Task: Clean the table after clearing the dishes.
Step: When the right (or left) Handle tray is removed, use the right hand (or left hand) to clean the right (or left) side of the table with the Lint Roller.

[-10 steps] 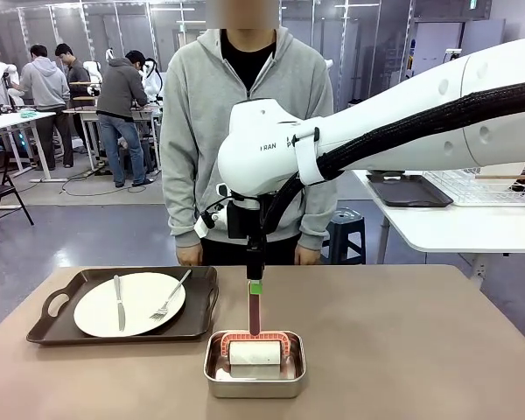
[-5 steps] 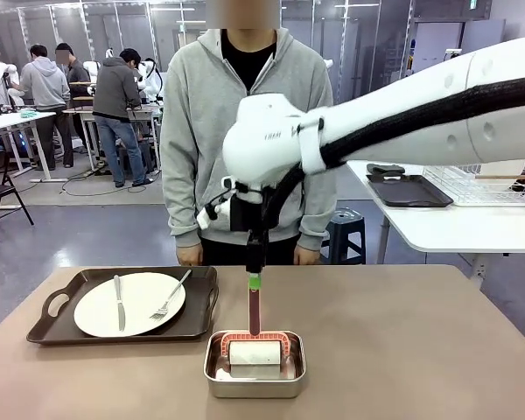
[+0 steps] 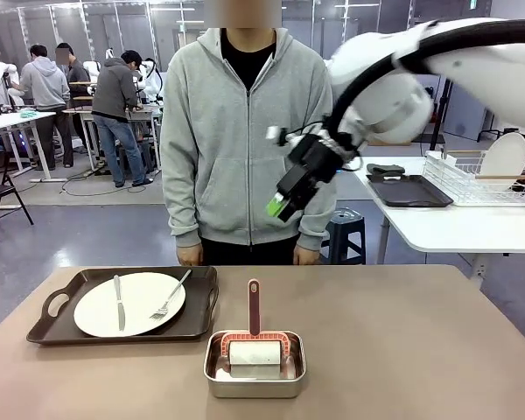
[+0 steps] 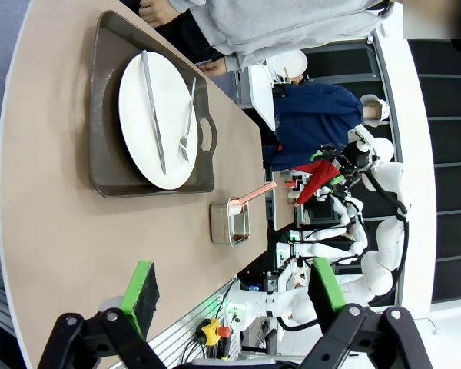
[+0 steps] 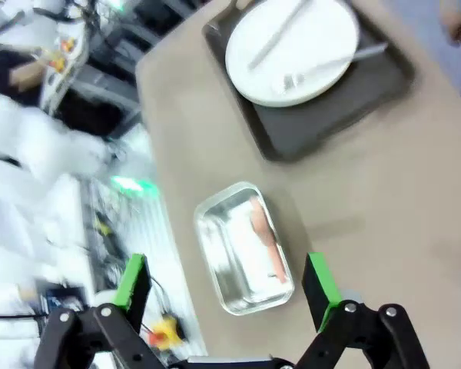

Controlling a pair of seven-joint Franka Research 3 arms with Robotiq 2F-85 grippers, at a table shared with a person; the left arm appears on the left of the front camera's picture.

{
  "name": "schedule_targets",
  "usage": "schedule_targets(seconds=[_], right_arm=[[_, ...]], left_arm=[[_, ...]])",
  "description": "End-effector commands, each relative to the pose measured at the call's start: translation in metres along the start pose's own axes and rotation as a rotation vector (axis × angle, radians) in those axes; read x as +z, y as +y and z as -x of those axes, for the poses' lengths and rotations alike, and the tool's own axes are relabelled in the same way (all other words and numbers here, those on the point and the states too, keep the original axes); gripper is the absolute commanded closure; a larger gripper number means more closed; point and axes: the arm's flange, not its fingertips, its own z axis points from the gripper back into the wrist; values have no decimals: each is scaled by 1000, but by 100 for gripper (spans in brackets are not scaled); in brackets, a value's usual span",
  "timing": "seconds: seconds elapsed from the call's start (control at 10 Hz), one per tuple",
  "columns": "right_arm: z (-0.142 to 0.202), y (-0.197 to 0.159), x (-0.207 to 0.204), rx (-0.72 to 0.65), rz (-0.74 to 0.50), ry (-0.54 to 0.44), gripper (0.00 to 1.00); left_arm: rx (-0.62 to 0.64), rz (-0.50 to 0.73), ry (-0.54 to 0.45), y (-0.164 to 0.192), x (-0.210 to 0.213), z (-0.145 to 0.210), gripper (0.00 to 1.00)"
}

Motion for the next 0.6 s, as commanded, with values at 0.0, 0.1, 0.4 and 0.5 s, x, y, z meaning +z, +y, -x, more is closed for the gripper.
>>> schedule_targets(seconds=[0.0,0.1,0.4,0.5], right_arm=[[90,-7,33,-150,-126,-268,0],[124,-18,59,-199,-144,-371,0],[236,-50,132,-371,-269,-462,0],[277,-56,153,-436,-273,-499,0]], left_arm=[[-8,2,-2,0,2,2,0],[-8,2,-2,0,2,2,0],[-8,2,-2,0,2,2,0],[-8,2,-2,0,2,2,0]])
